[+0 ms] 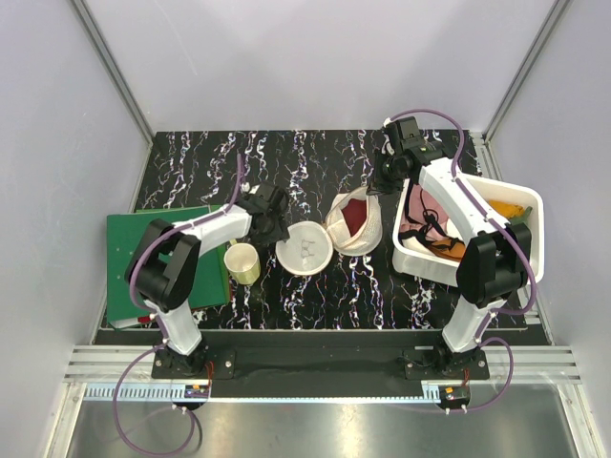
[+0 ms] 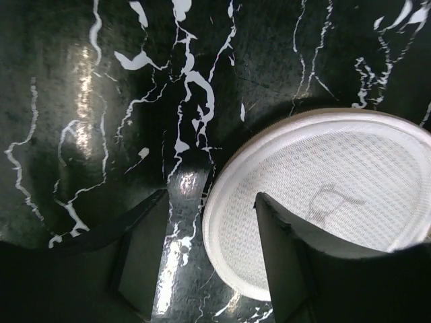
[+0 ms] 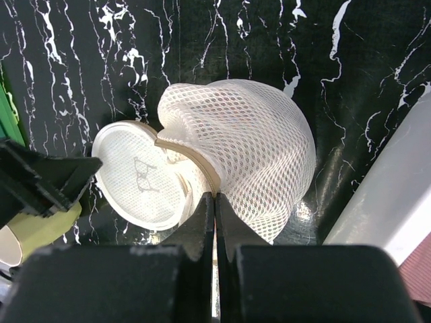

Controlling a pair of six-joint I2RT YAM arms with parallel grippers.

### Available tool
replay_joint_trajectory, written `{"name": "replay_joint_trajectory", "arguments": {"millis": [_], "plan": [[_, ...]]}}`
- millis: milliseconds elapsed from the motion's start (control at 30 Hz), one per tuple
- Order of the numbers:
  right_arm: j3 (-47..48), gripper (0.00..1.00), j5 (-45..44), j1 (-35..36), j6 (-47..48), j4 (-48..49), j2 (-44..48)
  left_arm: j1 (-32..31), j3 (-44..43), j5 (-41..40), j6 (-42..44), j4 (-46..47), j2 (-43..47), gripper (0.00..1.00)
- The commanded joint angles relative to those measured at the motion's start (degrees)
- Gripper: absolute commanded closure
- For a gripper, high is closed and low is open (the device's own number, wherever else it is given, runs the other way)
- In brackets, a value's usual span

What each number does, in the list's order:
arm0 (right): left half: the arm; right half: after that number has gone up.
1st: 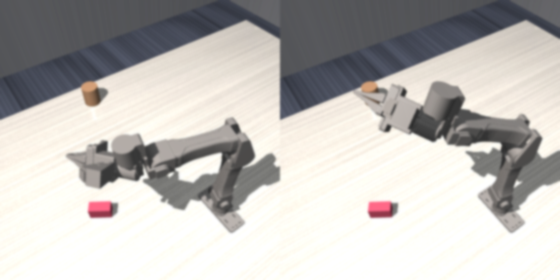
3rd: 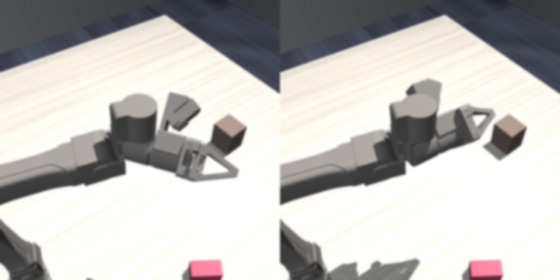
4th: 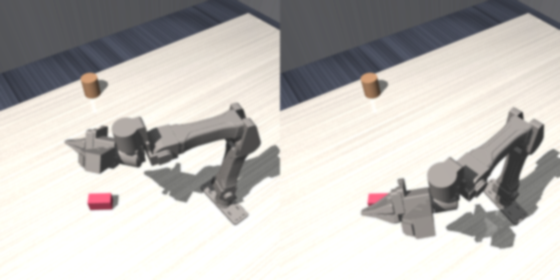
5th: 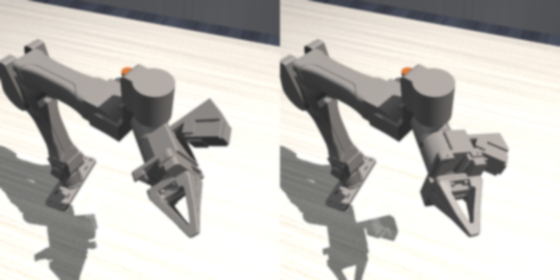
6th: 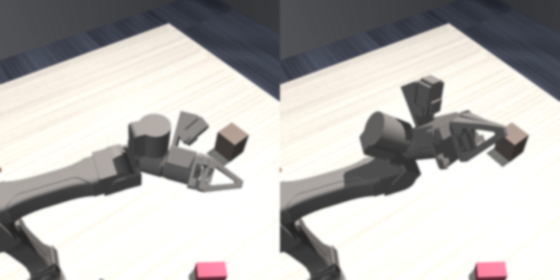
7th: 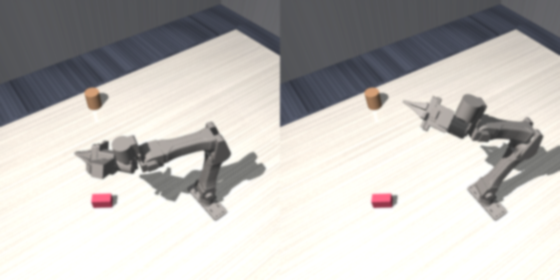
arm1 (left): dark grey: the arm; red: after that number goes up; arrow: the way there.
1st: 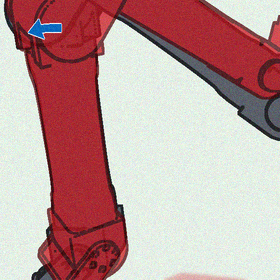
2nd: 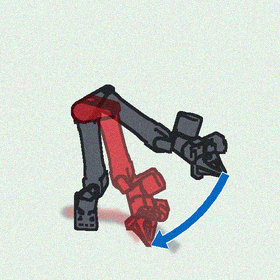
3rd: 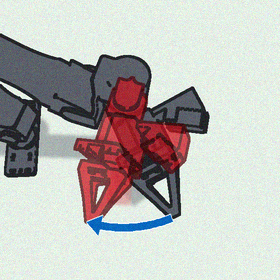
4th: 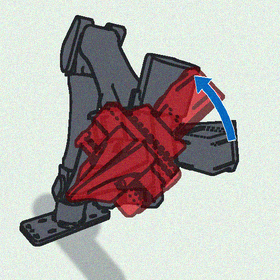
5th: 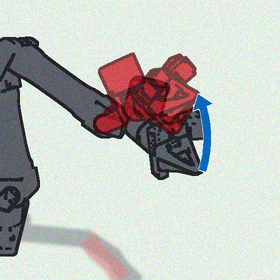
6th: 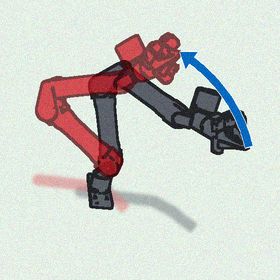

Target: Place the bra in the laundry bag and zip it closed

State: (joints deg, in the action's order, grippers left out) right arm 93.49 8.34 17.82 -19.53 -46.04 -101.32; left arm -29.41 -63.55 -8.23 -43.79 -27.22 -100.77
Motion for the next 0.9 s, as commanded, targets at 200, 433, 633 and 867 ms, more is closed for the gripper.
{"name": "replay_joint_trajectory", "arguments": {"millis": [200, 433, 633, 867], "plan": [[0.37, 1.00, 1.94, -0.33, -0.68, 2.36, 1.74, 1.54, -5.09, 7.61, 1.78, 1.73, -6.72, 0.69], [-0.15, 1.00, 4.23, -0.33, -0.95, 3.06, 0.95, 1.55, -4.12, 0.78, 5.11, -0.19, 0.99, 1.00], [-1.12, 0.94, 3.44, 1.86, 4.58, 5.08, 0.16, 1.20, -6.41, 2.50, 7.75, -7.84, 11.46, 1.00], [-1.73, 0.36, -7.97, 6.51, 9.59, 4.82, 6.37, 1.28, -9.22, 7.87, 8.02, -12.77, 14.73, 1.00]]}}
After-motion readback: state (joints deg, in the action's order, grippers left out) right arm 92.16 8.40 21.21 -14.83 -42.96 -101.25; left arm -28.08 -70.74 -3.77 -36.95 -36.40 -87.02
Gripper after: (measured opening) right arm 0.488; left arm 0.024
